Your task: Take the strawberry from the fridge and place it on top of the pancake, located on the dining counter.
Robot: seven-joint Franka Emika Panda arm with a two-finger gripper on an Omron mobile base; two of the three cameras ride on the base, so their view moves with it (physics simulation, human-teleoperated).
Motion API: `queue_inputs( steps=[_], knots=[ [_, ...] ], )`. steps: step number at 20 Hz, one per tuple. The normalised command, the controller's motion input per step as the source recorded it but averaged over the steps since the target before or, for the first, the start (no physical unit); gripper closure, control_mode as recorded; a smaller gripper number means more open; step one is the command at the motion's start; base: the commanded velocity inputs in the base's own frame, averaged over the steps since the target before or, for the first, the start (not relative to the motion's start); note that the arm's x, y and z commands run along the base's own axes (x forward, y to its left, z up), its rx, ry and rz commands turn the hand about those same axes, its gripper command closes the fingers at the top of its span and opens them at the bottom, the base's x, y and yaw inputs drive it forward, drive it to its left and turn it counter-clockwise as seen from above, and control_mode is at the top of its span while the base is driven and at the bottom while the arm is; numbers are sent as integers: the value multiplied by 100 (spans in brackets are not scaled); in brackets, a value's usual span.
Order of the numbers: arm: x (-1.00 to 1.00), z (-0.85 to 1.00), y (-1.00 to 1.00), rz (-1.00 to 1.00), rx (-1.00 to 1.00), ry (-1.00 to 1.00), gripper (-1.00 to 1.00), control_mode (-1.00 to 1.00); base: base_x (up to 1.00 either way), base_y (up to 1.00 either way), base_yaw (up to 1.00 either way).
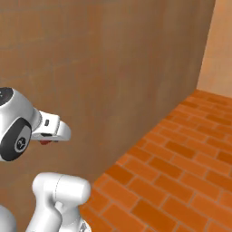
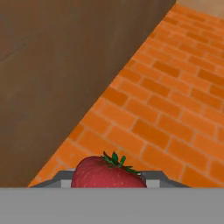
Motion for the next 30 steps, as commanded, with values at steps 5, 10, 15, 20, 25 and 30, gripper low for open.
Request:
queue_inputs(
  steps=[5,10,15,20,25,30],
  knots=[
    [0,0,0,0,0,0,100,100,78,-30,-54],
    [0,0,0,0,0,0,100,100,47,-3,-72],
    [0,0,0,0,0,0,100,100,15,0,-87],
    [0,0,0,0,0,0,100,100,29,0,-79],
    [0,0,0,0,0,0,100,100,71,5,-66],
    [0,0,0,0,0,0,100,100,83,27,-62]
  ],
)
